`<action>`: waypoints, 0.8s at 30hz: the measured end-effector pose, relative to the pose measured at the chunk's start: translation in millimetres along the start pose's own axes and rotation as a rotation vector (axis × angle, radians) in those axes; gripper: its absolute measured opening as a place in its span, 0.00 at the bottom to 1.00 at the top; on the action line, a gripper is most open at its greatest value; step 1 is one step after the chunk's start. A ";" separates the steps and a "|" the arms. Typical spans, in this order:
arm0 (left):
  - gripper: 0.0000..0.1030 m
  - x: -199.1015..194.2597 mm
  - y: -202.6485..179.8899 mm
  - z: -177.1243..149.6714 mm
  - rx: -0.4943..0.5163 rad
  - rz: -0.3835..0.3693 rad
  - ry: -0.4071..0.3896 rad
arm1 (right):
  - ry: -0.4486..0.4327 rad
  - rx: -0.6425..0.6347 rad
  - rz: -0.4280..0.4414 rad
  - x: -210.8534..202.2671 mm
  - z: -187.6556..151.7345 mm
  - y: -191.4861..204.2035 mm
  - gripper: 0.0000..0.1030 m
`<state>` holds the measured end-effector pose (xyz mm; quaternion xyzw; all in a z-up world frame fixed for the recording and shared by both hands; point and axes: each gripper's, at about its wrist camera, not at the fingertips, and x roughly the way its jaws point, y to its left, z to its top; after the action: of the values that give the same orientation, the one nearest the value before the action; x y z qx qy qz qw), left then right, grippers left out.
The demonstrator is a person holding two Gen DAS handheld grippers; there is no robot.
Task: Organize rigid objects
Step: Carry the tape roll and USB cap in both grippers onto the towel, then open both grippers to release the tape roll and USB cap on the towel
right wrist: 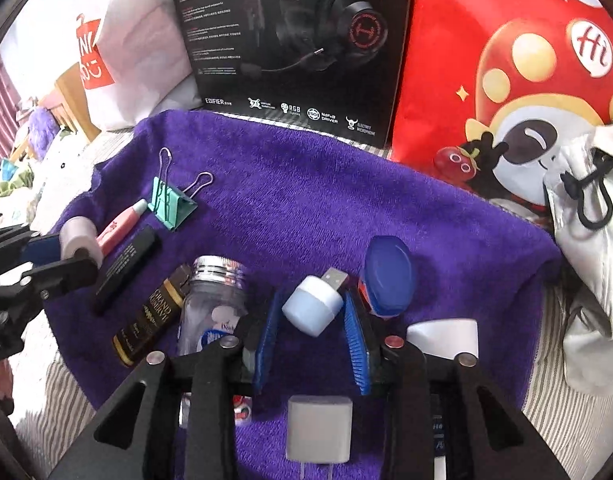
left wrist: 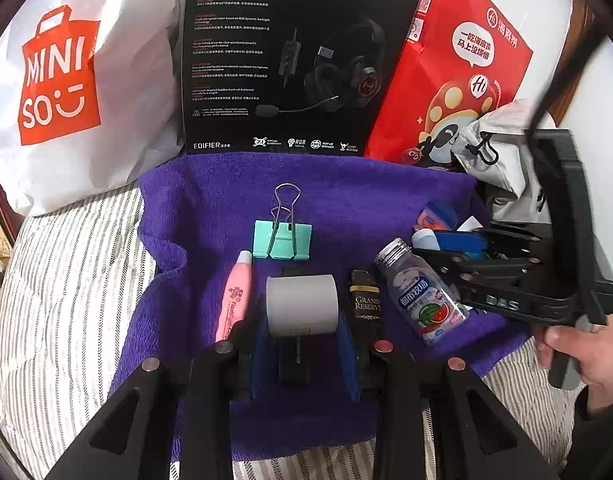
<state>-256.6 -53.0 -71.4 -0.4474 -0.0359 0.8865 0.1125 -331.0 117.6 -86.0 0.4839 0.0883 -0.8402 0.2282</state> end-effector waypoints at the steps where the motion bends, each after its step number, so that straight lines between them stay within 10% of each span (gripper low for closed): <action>1: 0.28 0.3 -0.2 -0.1 0.000 0.000 0.000 | -0.003 0.008 0.006 -3.3 -1.6 -1.2 0.40; 24: 0.28 66.5 -35.9 31.5 0.111 -0.017 0.073 | -0.067 0.191 0.016 -89.5 -78.0 -32.5 0.52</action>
<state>-314.0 -1.6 -98.9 -0.4723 0.0137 0.8691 0.1460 -247.7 201.7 -52.2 0.4756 -0.0038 -0.8588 0.1903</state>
